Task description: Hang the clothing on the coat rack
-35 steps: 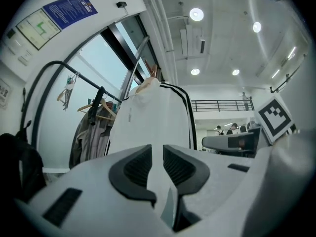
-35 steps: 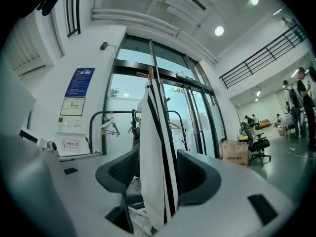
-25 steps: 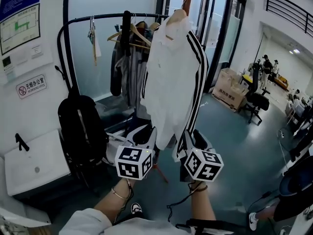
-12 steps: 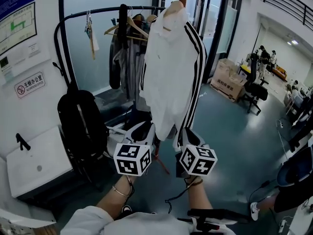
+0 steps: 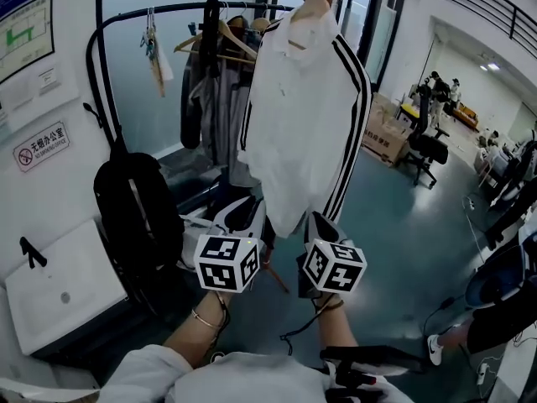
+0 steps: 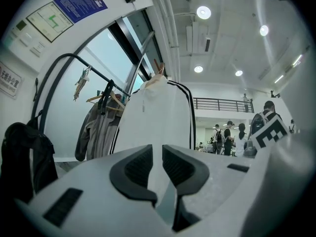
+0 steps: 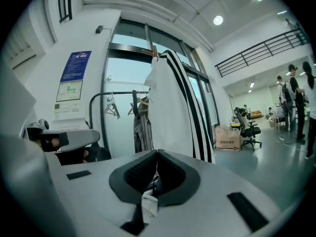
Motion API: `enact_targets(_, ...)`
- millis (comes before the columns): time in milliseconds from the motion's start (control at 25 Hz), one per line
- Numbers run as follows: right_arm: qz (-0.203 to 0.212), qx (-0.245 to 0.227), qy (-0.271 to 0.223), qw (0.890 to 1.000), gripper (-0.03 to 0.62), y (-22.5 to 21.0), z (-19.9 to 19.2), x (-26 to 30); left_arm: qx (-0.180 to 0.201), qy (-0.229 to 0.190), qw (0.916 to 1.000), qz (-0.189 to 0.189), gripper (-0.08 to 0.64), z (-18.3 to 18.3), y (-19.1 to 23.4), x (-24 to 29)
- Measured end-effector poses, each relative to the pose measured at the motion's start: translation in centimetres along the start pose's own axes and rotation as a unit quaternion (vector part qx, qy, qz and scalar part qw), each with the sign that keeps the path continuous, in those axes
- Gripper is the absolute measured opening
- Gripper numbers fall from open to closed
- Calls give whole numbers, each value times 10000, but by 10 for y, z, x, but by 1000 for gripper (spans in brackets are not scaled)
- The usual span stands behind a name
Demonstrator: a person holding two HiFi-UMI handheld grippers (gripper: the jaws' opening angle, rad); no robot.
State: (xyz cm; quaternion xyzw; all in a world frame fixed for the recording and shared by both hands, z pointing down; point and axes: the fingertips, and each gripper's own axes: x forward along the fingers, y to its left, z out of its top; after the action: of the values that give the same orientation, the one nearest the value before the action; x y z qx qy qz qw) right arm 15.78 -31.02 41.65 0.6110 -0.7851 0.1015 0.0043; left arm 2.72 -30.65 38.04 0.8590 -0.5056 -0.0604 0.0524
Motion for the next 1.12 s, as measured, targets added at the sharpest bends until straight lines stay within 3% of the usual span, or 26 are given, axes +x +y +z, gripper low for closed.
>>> enact_targets(280,-274,28,3,9996,25,15,-8,6,-149,58,9998,-120,54,-4,32,-4)
enact_targets(600,-637,-40,-146,9979,23,0,-3,-6,-169,183,9990,-383,43,-15,21,5)
enact_targets(1120,-546,-63,-174,9983,23,-6,-3,-8,-70,222,9993,-293,18,-19,14,5)
